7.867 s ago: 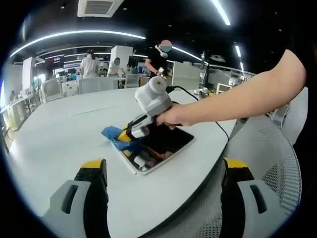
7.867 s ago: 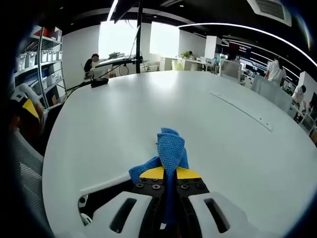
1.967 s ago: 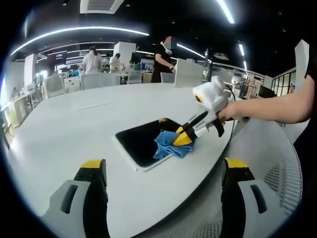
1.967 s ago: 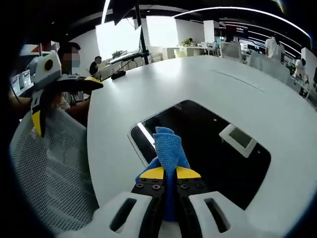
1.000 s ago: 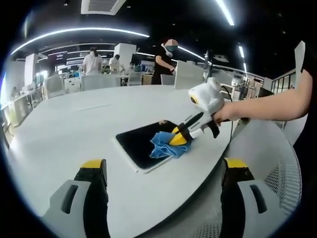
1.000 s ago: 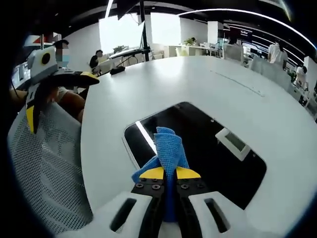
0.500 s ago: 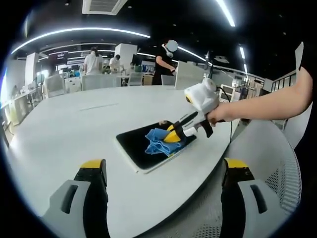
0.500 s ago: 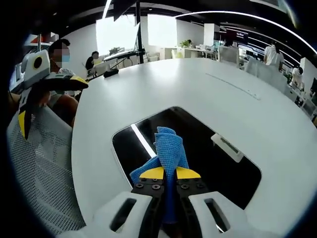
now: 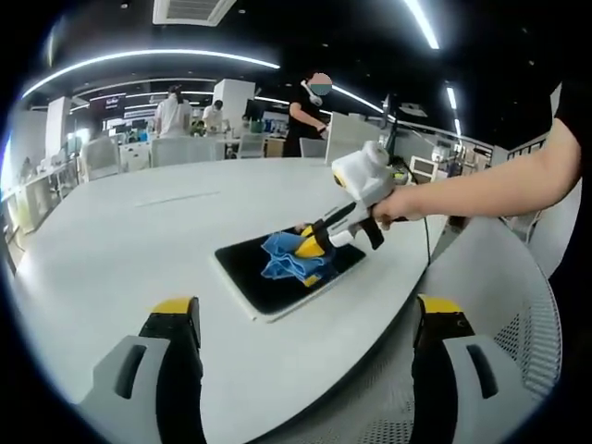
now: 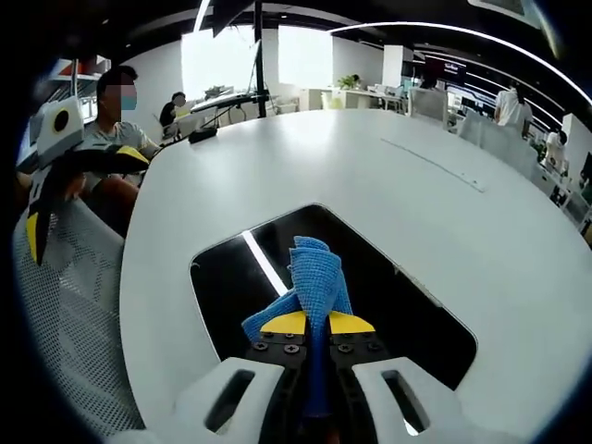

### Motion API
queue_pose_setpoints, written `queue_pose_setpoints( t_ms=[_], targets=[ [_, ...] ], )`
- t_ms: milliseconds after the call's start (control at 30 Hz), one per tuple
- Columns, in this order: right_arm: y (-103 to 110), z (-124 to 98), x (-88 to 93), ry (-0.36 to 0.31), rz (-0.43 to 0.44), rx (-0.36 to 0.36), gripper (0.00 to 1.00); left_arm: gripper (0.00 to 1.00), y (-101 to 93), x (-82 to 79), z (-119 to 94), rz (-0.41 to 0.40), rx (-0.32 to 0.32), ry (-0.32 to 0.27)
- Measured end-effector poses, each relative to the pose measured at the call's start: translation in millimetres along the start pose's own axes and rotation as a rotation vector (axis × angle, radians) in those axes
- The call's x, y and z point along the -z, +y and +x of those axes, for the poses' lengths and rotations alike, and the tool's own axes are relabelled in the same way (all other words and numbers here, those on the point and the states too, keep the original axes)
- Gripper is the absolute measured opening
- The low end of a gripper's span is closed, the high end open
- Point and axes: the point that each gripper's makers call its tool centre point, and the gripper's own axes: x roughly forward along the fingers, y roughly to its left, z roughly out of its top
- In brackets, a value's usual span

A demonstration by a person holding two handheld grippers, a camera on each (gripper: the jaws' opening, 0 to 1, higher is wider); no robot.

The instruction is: Wipe the mirror surface with the cleaning cloth until all visible marks leave the cleaned area.

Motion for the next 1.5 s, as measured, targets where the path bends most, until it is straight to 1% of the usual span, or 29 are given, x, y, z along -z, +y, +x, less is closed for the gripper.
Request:
queue_pose_setpoints(
  t_ms=[167, 367, 467, 733, 1033, 1200, 1367, 1500],
  targets=[
    [-8.1, 4.1, -3.8, -0.001, 0.004, 0.02, 0.0, 0.94, -2.3, 1.0, 0.6, 0.004, 0.013, 0.007],
    [-15.0, 7.5, -7.4, -0.005, 0.015, 0.03, 0.0, 0.94, -1.4, 1.6, 0.3, -0.001, 0.007, 0.01],
    [-17.8, 9.2, -8.8, -0.002, 0.013, 0.035, 0.0, 0.91, -3.5, 1.7, 0.1, 0.002, 0.015, 0.015],
    [-24.7, 14.2, -13.3, 0.012, -0.015, 0.052, 0.01, 0.93, -3.9, 1.1, 0.3, 0.004, 0.015, 0.017],
    [-33.6, 17.9, -15.9, 0.02, -0.003, 0.071, 0.01, 0.94, -4.9, -1.8, 0.3, 0.0, 0.009, 0.009],
    [-41.6, 21.7, -19.2, 0.033, -0.003, 0.097, 0.01, 0.94, -4.5, -2.2, 0.3, -0.001, 0.009, 0.007],
    [-44.5, 22.5, -20.5, 0.039, -0.002, 0.107, 0.01, 0.93, -4.4, -2.1, 0.8, -0.003, 0.01, 0.005],
    [-44.5, 22.0, -20.2, 0.031, 0.003, 0.11, 0.01, 0.93, -3.4, -1.4, 1.2, -0.004, 0.008, 0.005]
  ],
)
